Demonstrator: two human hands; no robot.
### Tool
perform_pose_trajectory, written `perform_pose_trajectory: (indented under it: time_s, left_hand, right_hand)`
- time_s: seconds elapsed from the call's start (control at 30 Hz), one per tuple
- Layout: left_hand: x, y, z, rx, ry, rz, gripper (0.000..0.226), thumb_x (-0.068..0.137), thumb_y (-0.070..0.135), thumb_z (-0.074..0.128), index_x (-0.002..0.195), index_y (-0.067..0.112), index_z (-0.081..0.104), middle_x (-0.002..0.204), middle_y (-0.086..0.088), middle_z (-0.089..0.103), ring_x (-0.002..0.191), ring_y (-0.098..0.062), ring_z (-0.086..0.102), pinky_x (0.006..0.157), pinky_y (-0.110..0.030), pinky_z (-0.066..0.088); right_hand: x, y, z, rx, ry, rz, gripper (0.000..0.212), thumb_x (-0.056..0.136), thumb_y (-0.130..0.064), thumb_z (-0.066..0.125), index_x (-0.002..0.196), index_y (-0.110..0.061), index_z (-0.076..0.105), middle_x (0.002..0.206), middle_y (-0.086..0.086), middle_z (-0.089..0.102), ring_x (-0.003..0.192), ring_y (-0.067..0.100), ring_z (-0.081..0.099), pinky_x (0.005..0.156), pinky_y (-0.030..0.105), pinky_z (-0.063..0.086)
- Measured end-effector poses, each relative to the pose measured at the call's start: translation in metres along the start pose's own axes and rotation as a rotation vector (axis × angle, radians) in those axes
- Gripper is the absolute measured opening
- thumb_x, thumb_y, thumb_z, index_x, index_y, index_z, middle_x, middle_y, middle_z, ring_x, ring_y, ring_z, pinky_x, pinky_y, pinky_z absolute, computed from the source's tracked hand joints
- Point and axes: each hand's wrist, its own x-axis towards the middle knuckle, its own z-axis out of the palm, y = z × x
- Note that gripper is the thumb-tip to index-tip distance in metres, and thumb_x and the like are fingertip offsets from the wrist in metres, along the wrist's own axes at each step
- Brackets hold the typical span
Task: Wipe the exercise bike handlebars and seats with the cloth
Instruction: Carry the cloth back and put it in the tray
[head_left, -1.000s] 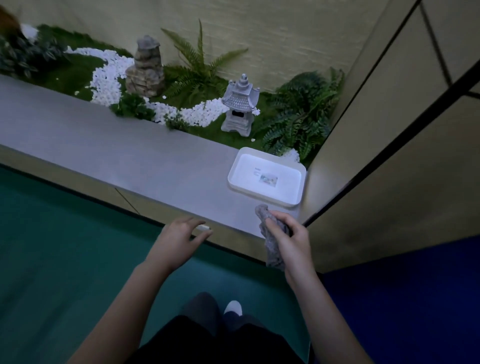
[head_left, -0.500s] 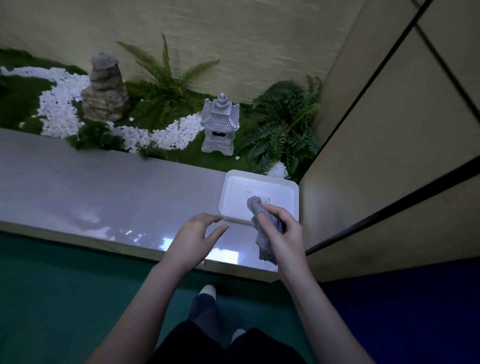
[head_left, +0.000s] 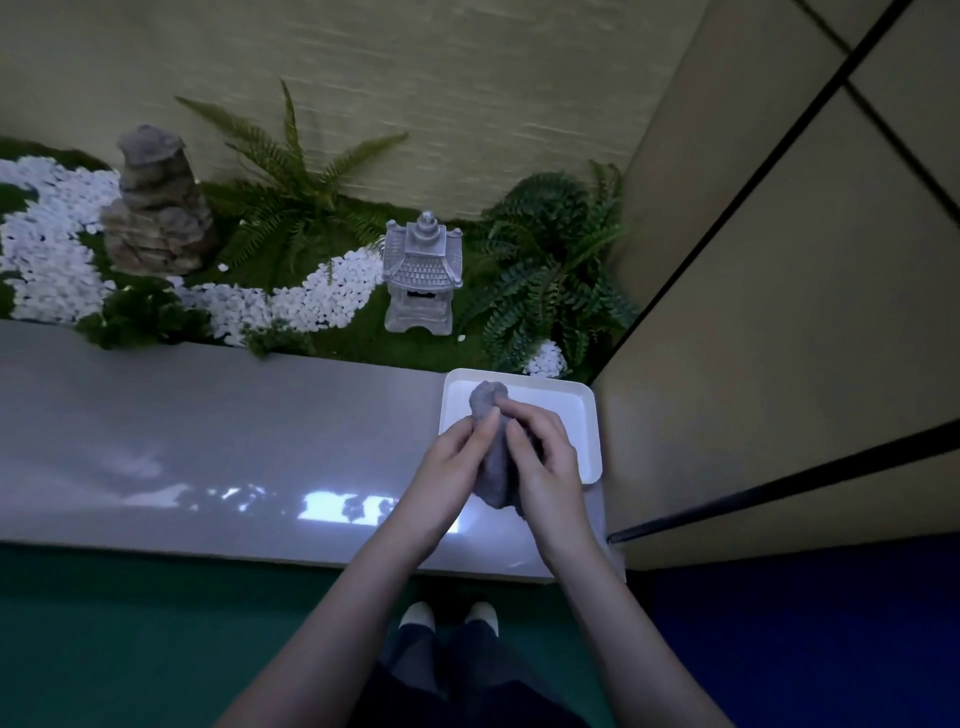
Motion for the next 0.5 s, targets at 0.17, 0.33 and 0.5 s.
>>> perform_pose_trajectory:
  time_s: [0.17, 0.33, 0.5]
  left_hand:
    - [0.010, 0.006, 0.002, -0.185, 0.100, -0.073, 0.022, 0.095, 0.023, 0.054, 0.106, 0.008, 0.066, 0.102, -0.014, 0.072, 0.098, -0.026, 0.068, 0.080, -0.036, 0.054]
    - [0.021, 0.011, 0.003, -0.192, 0.127, -0.071, 0.021, 0.096, 0.020, 0.052, 0.098, 0.009, 0.069, 0.091, -0.010, 0.074, 0.080, -0.022, 0.070, 0.066, -0.033, 0.053]
    - [0.027, 0.014, 0.011, -0.200, 0.086, -0.027, 0.019, 0.096, 0.018, 0.051, 0.092, 0.012, 0.069, 0.083, -0.001, 0.075, 0.074, -0.015, 0.070, 0.055, -0.023, 0.052]
  right_hand:
    - [0.010, 0.002, 0.002, -0.090, -0.017, -0.086, 0.030, 0.089, -0.009, 0.055, 0.111, -0.028, 0.064, 0.117, -0.009, 0.059, 0.115, 0.008, 0.056, 0.098, 0.031, 0.046]
    - [0.019, 0.005, -0.013, 0.039, 0.093, -0.007, 0.036, 0.088, -0.009, 0.057, 0.112, -0.036, 0.061, 0.120, -0.006, 0.058, 0.108, 0.020, 0.059, 0.071, 0.021, 0.047]
    - [0.028, 0.010, -0.029, 0.227, 0.216, 0.156, 0.031, 0.094, 0.001, 0.053, 0.111, -0.024, 0.062, 0.121, -0.007, 0.062, 0.118, 0.010, 0.057, 0.092, 0.029, 0.050]
